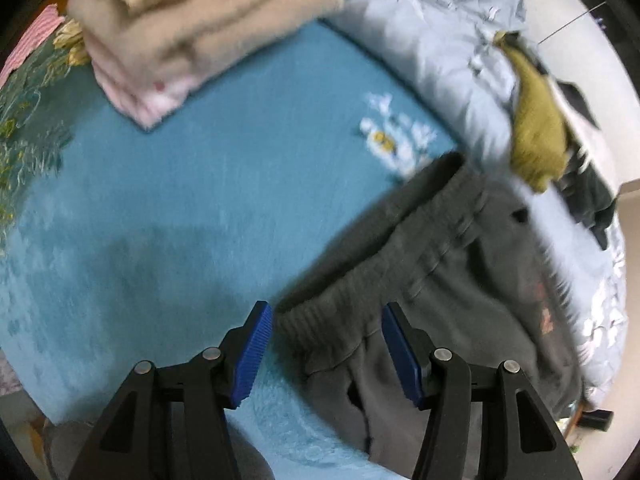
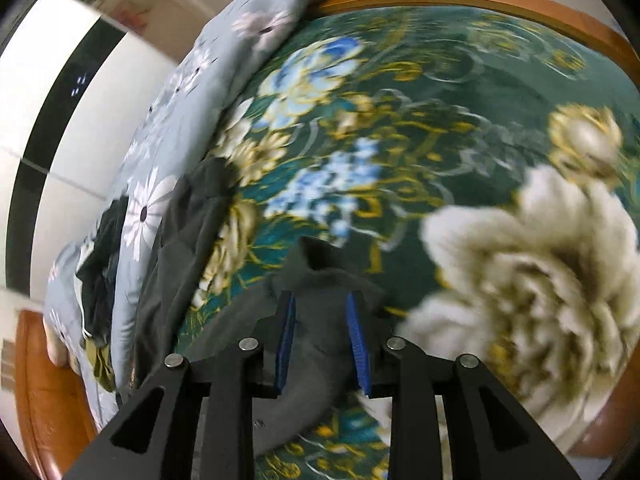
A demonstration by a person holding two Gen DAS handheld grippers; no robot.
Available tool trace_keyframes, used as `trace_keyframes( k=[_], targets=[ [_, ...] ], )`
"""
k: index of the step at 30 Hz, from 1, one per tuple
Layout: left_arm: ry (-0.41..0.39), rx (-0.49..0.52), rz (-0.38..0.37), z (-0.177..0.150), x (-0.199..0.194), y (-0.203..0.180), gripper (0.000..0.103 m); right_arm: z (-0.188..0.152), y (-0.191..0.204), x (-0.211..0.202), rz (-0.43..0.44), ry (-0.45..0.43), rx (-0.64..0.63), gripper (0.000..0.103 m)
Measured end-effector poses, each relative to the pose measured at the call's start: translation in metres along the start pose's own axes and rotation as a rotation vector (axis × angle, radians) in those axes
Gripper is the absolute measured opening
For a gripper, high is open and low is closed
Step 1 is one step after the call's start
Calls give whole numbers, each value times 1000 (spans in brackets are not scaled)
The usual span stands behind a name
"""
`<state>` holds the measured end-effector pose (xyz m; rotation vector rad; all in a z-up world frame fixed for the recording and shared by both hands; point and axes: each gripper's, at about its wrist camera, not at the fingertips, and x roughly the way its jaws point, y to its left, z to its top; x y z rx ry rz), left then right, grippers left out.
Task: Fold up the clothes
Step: 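Grasp the waistband with the left gripper while the right gripper holds the leg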
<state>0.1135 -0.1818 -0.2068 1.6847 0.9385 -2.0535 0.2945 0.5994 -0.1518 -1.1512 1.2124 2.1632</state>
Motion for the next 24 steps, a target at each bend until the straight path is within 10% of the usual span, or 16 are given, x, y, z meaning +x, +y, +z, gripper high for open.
trace_keyframes(
  k=[7, 16, 24],
  targets=[
    [80, -55, -46, -27, 21, 3, 61, -22, -45, 5, 61, 76, 154, 54],
    [48, -45, -115, -39, 21, -7, 49, -41, -44, 35, 131, 118, 255, 56],
    [-14, -66, -210, -35, -4, -8, 22, -43, -4, 40, 129, 135, 190, 5]
  ],
)
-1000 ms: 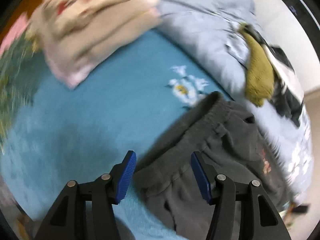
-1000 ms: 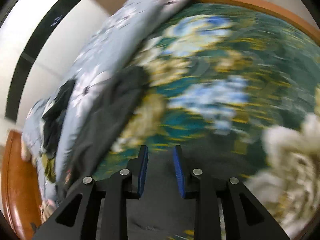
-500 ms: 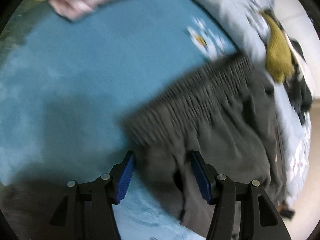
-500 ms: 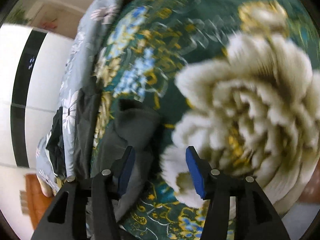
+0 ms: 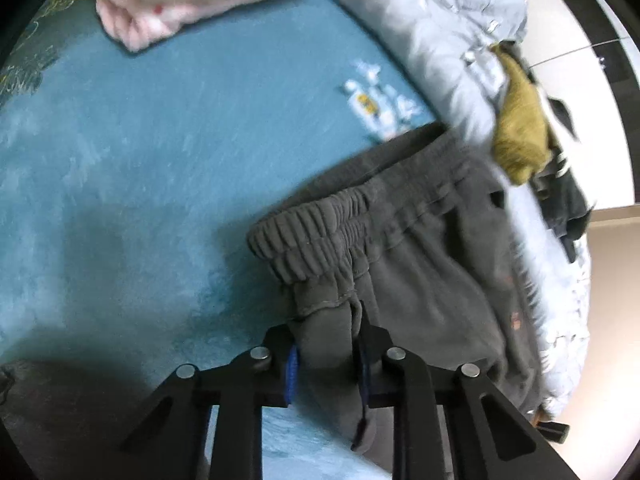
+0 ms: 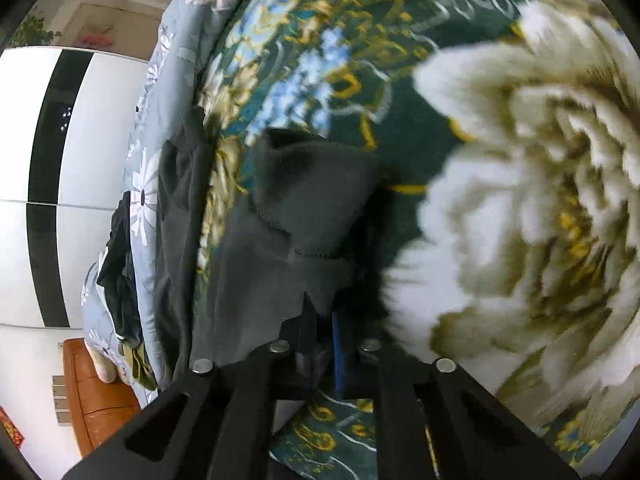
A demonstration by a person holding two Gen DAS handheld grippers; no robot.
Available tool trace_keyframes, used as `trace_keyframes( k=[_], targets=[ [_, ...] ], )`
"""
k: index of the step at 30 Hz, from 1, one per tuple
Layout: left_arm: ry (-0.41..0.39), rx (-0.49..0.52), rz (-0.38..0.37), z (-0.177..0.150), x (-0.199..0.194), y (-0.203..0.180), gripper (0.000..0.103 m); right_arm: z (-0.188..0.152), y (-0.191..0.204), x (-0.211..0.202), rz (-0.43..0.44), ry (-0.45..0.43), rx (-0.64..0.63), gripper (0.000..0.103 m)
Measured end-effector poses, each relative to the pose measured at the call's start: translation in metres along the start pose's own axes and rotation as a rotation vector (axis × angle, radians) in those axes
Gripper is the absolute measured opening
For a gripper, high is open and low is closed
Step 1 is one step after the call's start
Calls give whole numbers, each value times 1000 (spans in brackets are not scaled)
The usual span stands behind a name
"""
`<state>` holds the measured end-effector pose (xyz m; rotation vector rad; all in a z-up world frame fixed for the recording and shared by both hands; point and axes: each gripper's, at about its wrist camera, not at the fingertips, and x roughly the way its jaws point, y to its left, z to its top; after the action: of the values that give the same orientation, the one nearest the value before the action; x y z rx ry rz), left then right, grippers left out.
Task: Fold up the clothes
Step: 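Grasp the waistband with the left gripper while the right gripper holds the leg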
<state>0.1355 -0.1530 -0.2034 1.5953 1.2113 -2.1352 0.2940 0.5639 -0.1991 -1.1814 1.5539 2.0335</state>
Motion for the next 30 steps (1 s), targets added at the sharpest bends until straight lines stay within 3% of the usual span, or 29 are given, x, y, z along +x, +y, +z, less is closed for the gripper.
trace_keyframes(
  k=[6, 8, 14, 18, 25, 28, 30],
  targets=[
    [-83, 72, -193, 26, -61, -52, 21, 21, 73, -46, 171, -123, -113, 4],
    [-91, 96, -226, 33, -75, -65, 21, 24, 90, -62, 197, -154, -158, 4],
    [0, 81, -173, 21, -90, -35, 21, 13, 82, -83, 183, -132, -170, 4],
    [75, -10, -102, 22, -60, -25, 21, 22, 81, -62, 132, -82, -148, 4],
    [119, -194, -220, 52, -41, -60, 22, 69, 129, -15, 116, -37, -133, 4],
    [158, -279, -231, 70, -24, -70, 24, 90, 160, 12, 94, -15, -148, 4],
    [152, -285, -217, 82, -12, -80, 25, 101, 181, 30, 81, -4, -169, 4]
  ],
)
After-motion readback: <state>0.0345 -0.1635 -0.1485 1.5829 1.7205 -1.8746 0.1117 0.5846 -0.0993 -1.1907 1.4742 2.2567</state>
